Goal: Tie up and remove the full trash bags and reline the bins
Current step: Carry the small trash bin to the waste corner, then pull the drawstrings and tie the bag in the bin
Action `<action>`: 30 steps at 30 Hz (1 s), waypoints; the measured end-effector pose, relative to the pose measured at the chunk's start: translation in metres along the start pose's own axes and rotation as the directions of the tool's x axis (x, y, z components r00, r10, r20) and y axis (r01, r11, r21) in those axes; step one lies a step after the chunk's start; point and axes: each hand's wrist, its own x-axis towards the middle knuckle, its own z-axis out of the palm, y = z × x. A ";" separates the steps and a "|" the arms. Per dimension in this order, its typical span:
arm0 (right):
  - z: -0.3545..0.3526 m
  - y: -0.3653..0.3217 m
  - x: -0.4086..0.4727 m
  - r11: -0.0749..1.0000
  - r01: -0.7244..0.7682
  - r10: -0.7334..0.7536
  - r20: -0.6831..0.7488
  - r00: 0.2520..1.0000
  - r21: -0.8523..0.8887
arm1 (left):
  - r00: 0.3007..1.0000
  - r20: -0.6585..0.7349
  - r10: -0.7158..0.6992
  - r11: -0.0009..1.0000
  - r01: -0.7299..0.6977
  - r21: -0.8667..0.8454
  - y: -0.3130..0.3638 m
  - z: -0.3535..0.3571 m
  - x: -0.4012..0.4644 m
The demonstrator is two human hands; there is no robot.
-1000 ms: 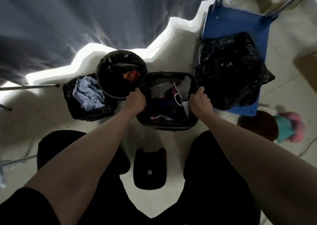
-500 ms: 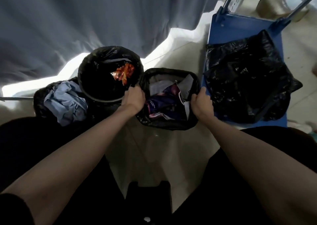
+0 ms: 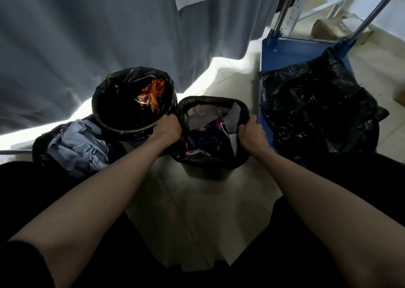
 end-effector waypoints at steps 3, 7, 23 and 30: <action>0.000 -0.001 0.000 1.000 0.014 -0.014 0.000 1.000 -0.011 | 0.999 0.025 0.026 0.999 -0.025 -0.045 -0.004 0.000 0.001; 0.002 -0.001 0.001 1.000 0.005 -0.006 -0.025 1.000 -0.031 | 0.999 0.037 0.036 0.998 -0.034 -0.052 -0.004 0.001 0.004; -0.014 0.018 0.004 0.994 -0.105 0.103 -0.100 0.990 -0.012 | 0.999 0.008 0.041 0.975 -0.038 -0.219 0.020 0.024 -0.004; -0.038 0.044 -0.017 0.966 -0.127 0.125 0.025 0.992 0.226 | 0.997 0.062 0.047 0.933 -0.022 -0.360 -0.001 0.027 -0.026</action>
